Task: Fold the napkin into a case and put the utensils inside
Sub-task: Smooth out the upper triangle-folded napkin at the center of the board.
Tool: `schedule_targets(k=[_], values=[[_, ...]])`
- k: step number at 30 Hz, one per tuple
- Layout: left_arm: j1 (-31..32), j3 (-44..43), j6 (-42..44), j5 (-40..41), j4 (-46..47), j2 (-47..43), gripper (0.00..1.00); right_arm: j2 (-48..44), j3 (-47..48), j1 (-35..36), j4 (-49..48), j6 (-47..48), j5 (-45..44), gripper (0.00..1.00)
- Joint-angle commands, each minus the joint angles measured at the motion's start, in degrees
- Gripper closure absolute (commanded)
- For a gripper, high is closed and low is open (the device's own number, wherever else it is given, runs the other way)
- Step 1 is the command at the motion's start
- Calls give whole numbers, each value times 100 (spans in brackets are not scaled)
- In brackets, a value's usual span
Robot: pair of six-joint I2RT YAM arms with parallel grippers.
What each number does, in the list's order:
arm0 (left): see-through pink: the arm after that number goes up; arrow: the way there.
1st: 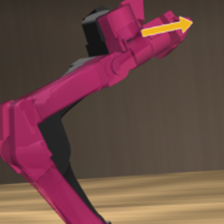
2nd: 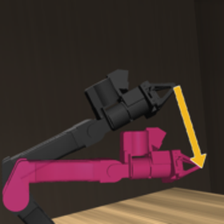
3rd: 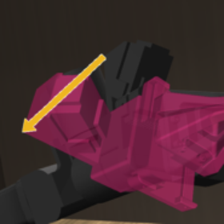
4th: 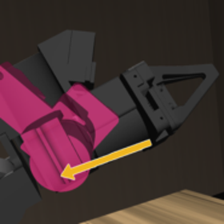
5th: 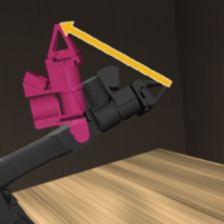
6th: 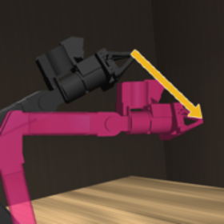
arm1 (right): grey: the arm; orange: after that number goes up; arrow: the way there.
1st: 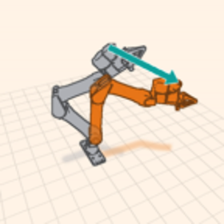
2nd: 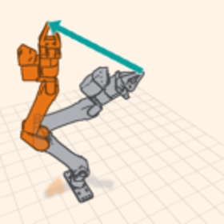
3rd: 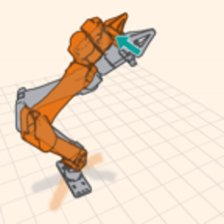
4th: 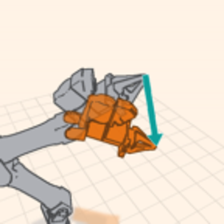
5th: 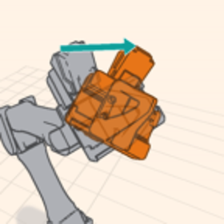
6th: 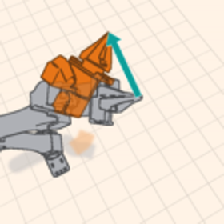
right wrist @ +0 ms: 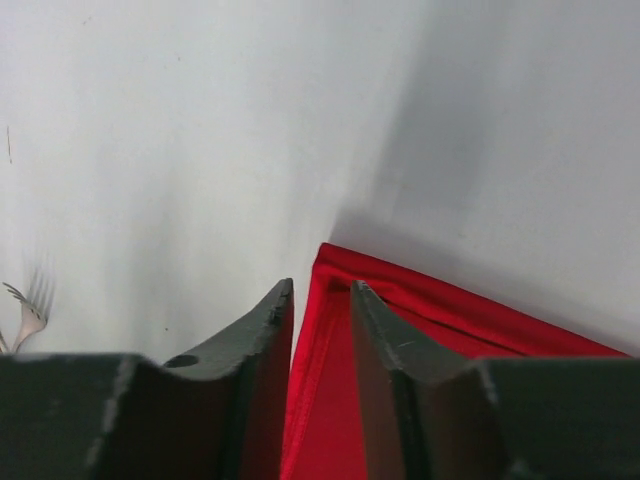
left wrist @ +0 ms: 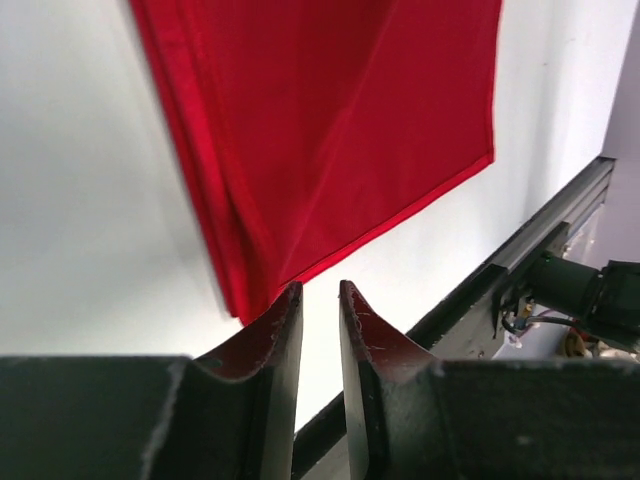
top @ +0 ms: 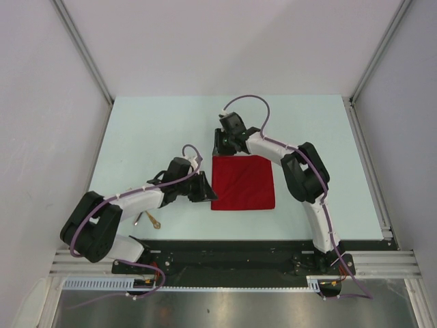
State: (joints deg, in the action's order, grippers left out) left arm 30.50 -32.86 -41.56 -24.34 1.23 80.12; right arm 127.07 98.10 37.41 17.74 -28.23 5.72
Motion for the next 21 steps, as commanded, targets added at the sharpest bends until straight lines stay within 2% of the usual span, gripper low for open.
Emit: schedule_targets(k=[1,5,6,9,11,13,15,21], values=[[35,-334,-142,-247,193,-84,74,-611,78,-286,107,107,167,62],[123,-493,-116,-361,219,100,71,-1445,-545,-585,169,160,342,50],[140,-511,-115,-396,237,153,71,-1596,-1008,-681,29,160,421,47],[149,-502,-133,-405,377,408,74,-2096,-1810,-1190,-662,81,1053,46],[149,-484,-72,-353,404,575,75,-2203,-2391,-1621,-973,28,1606,48],[149,-476,-28,-317,413,663,77,-2143,-2628,-1920,-1193,71,1993,55],[149,-458,16,-256,421,742,77,-2029,-2691,-2044,-1299,159,2179,61],[140,-326,87,-106,439,909,79,-1782,-3078,-2290,-2028,-16,2645,71]])
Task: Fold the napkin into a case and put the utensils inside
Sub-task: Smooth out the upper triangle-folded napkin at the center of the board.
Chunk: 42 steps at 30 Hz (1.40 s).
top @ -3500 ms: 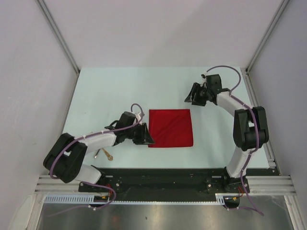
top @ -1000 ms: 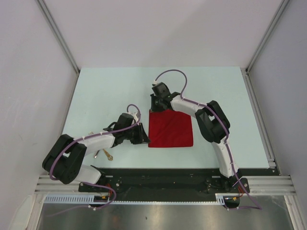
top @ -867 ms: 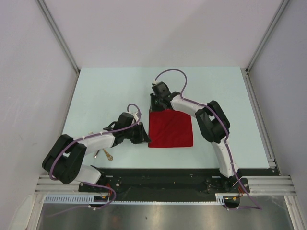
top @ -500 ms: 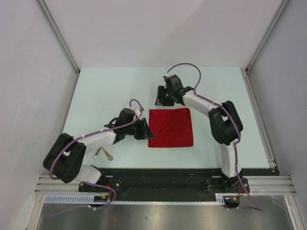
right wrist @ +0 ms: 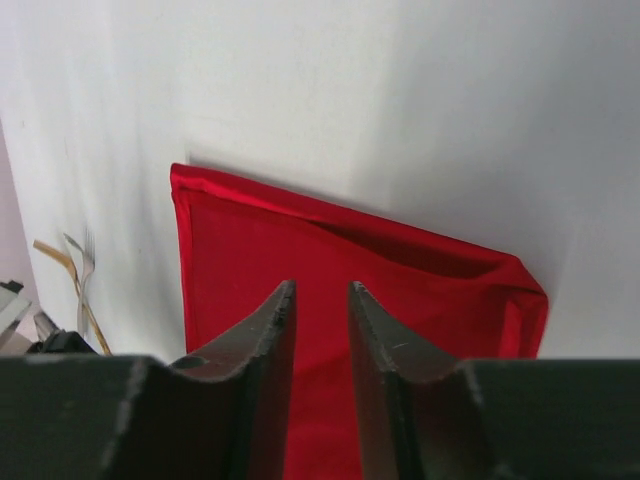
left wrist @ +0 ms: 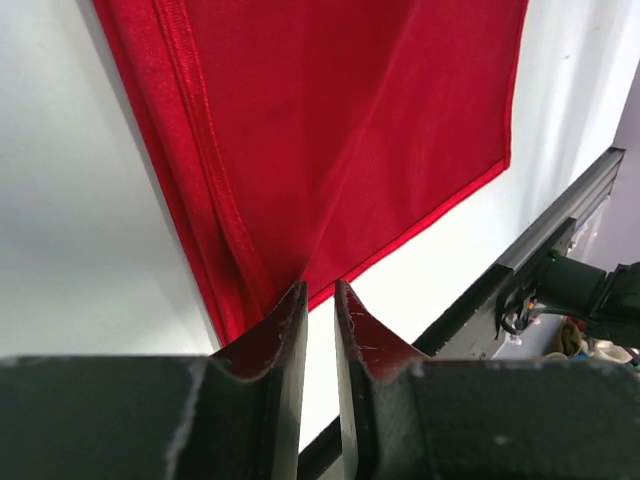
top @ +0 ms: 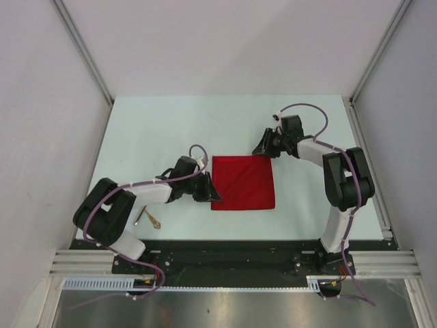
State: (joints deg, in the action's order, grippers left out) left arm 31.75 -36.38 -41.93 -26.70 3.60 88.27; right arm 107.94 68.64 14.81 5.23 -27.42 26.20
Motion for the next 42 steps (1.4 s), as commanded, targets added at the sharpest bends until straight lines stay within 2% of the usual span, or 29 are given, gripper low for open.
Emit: schedule_targets(k=[1,16,22,26,28,32,34,35,39,42], values=[[16,78,159,147,203,120,79,209,-158,-48,-813,-97,580,71],[-2,377,247,411,221,366,81,913,-369,-593,-1376,-9,922,73],[7,430,308,472,133,200,81,1089,-80,-619,-1306,79,958,72],[7,325,370,455,-121,-160,73,861,149,-611,-999,114,931,70],[7,202,361,411,-218,-431,68,712,263,-593,-850,132,844,67],[-11,-219,414,542,-744,-714,46,150,466,-541,133,333,291,59],[-89,-535,458,665,-869,-688,41,-97,422,-488,372,456,-164,47],[-125,-650,467,683,-974,-575,34,-193,422,-453,651,500,-315,44],[-388,-1265,501,709,-1168,-144,33,-746,431,-102,1391,852,-1159,25],[-546,-1792,546,710,-1396,164,33,-985,264,127,1595,966,-1643,18]])
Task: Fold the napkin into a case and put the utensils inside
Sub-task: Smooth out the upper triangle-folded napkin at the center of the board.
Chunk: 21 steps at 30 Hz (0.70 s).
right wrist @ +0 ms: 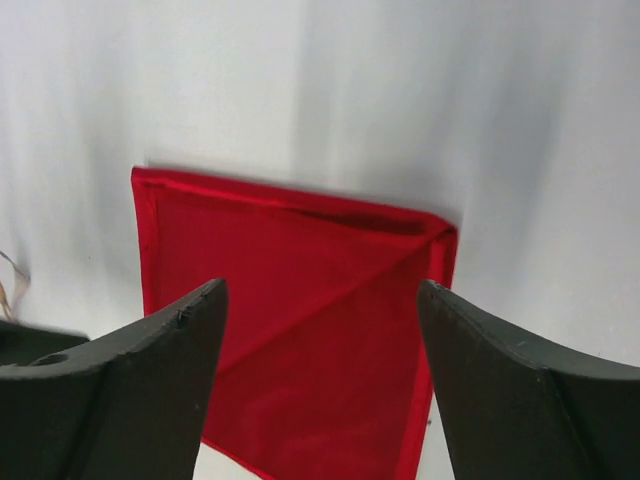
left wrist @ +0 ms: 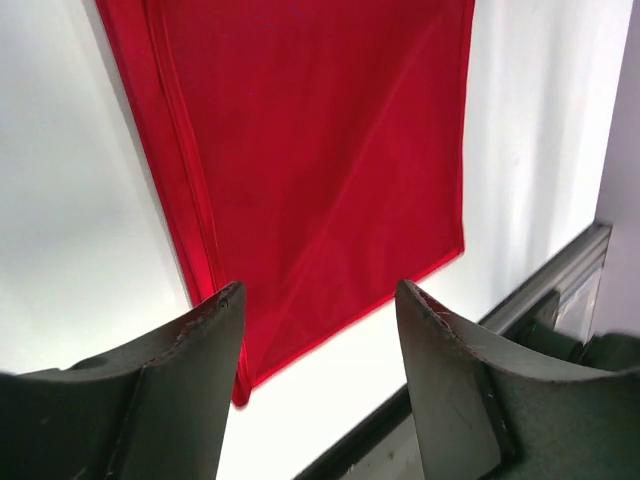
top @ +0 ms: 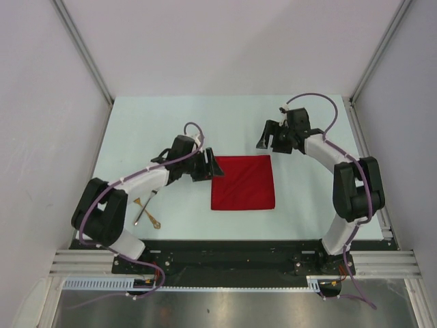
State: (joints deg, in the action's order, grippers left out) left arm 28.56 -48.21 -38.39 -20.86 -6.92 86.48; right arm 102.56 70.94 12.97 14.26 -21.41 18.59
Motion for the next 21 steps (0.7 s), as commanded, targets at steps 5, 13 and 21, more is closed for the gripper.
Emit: schedule_targets(k=[5,13,21], values=[[-403,-1708,595,354,-1153,1133,26,-922,-395,757,640,173,-822,15],[-667,-2562,1255,531,-1471,2215,46,-1221,-633,2059,535,-83,-1323,17],[-799,-2615,1457,-83,-856,2584,50,-1019,-880,2666,156,-311,-1270,23]])
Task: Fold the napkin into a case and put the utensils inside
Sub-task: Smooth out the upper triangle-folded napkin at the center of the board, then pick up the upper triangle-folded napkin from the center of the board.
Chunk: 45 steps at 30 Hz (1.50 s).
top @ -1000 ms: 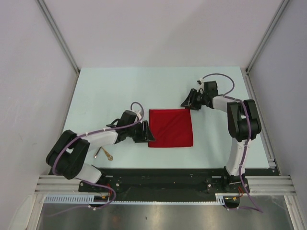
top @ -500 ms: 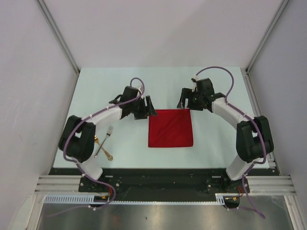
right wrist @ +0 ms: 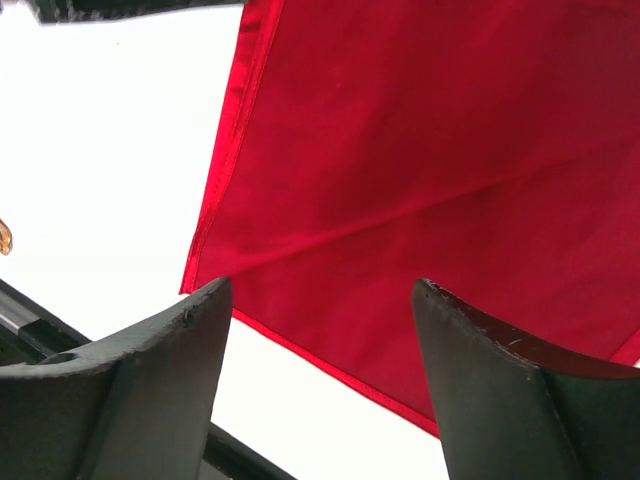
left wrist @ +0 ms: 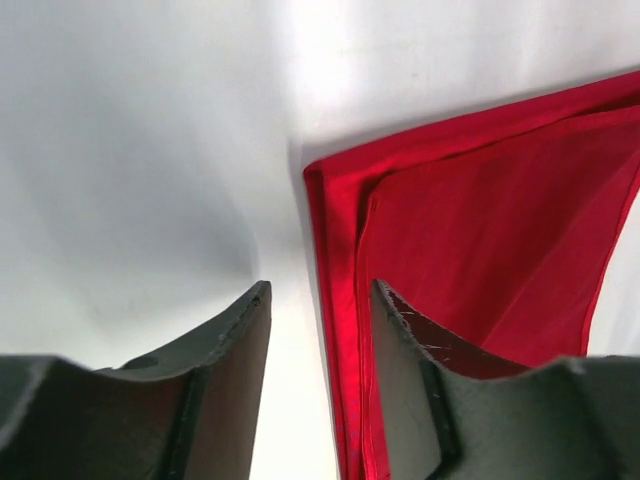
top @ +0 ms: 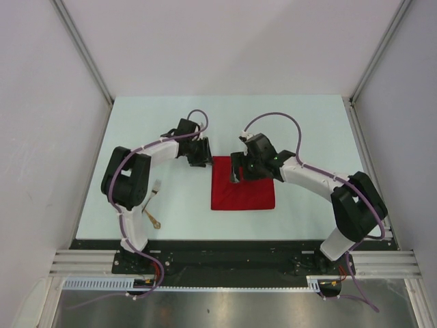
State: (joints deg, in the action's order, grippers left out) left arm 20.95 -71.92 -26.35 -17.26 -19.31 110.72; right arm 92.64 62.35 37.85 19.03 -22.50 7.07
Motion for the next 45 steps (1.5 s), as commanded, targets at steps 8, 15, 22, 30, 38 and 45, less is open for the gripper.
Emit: schedule_targets(k=[8,15,22,30,38,45], values=[[-21,-383,279,-472,595,450,40,263,172,522,-391,-290,-101,28],[41,-507,236,-199,393,872,50,334,216,654,-558,-430,-57,31],[50,-498,279,-41,305,943,63,553,383,987,-734,-878,-521,42],[49,-490,262,-85,208,943,73,1475,1560,1804,329,-1606,-1873,43],[49,-507,174,-59,147,969,78,1950,2237,2306,1471,-2223,-3018,46],[49,-472,86,-76,164,969,82,2249,2440,2429,1815,-2408,-3186,55]])
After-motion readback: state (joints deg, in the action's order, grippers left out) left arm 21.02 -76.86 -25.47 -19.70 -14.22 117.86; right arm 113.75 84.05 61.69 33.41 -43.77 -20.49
